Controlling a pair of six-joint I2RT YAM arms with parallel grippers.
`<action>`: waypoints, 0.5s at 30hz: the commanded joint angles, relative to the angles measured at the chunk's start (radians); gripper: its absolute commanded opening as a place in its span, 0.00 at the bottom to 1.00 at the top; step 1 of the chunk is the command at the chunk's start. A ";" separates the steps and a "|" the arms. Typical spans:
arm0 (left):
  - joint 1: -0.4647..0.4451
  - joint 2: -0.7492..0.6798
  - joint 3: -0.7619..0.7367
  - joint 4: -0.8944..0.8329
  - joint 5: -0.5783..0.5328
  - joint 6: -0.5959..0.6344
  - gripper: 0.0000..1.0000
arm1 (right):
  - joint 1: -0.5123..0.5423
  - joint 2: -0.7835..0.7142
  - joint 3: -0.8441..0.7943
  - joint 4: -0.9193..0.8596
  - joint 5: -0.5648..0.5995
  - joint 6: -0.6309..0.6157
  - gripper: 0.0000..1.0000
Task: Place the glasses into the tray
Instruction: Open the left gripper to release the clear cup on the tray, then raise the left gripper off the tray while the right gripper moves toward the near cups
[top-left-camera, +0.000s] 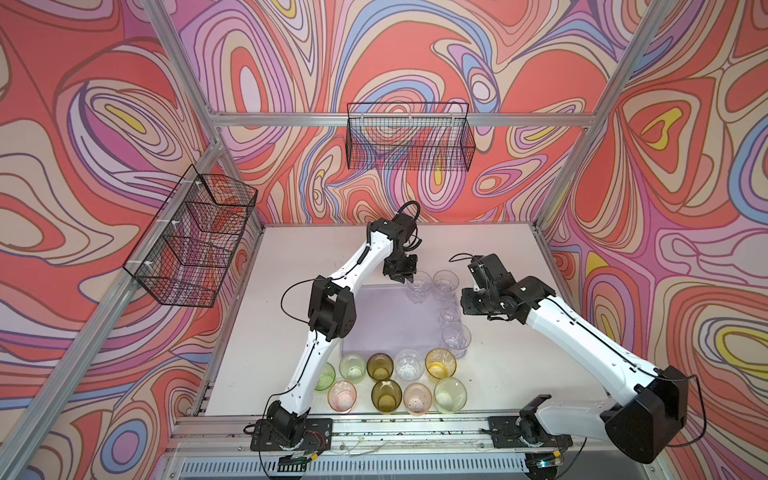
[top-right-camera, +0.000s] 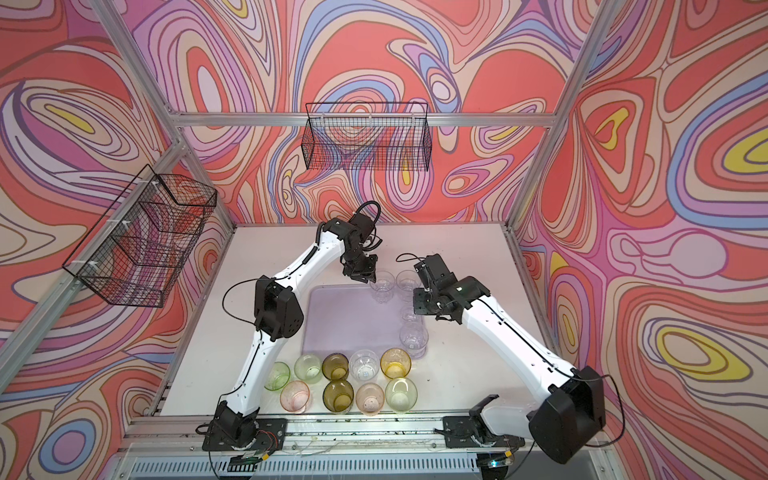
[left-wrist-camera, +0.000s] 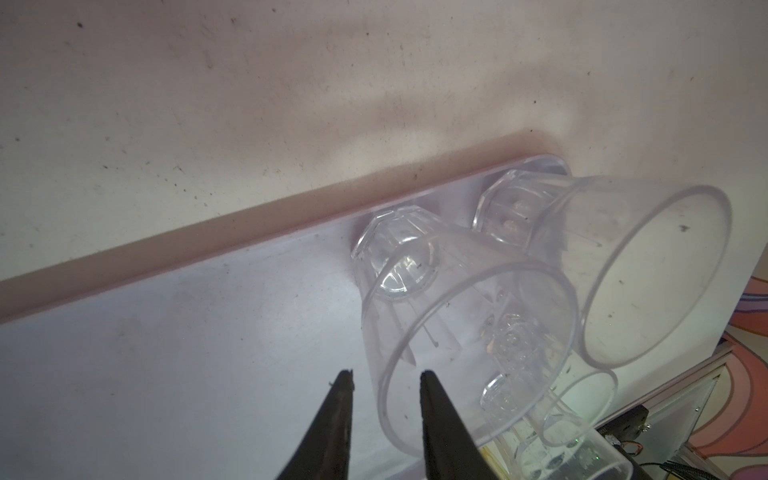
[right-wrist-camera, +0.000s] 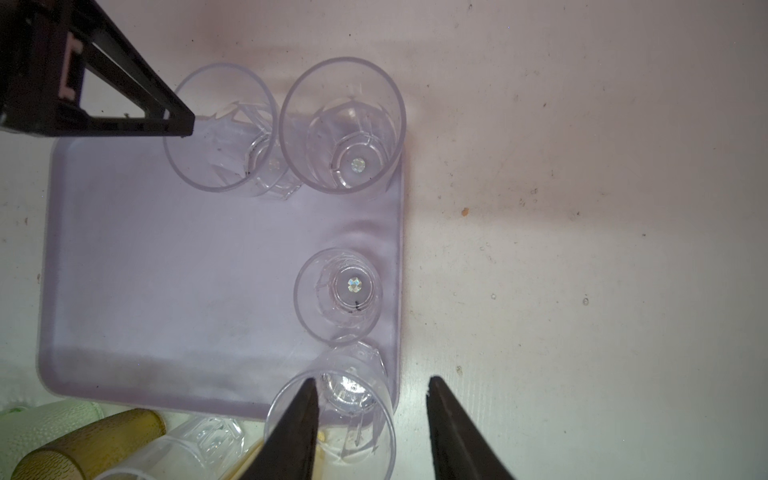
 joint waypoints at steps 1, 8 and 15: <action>-0.007 -0.060 0.021 -0.021 -0.024 0.010 0.35 | -0.003 -0.017 0.045 -0.028 -0.037 -0.040 0.44; 0.000 -0.136 0.002 -0.047 -0.082 0.055 0.38 | 0.003 -0.031 0.082 -0.069 -0.126 -0.073 0.45; 0.021 -0.281 -0.125 0.012 -0.130 0.096 0.40 | 0.062 -0.057 0.112 -0.133 -0.160 -0.087 0.46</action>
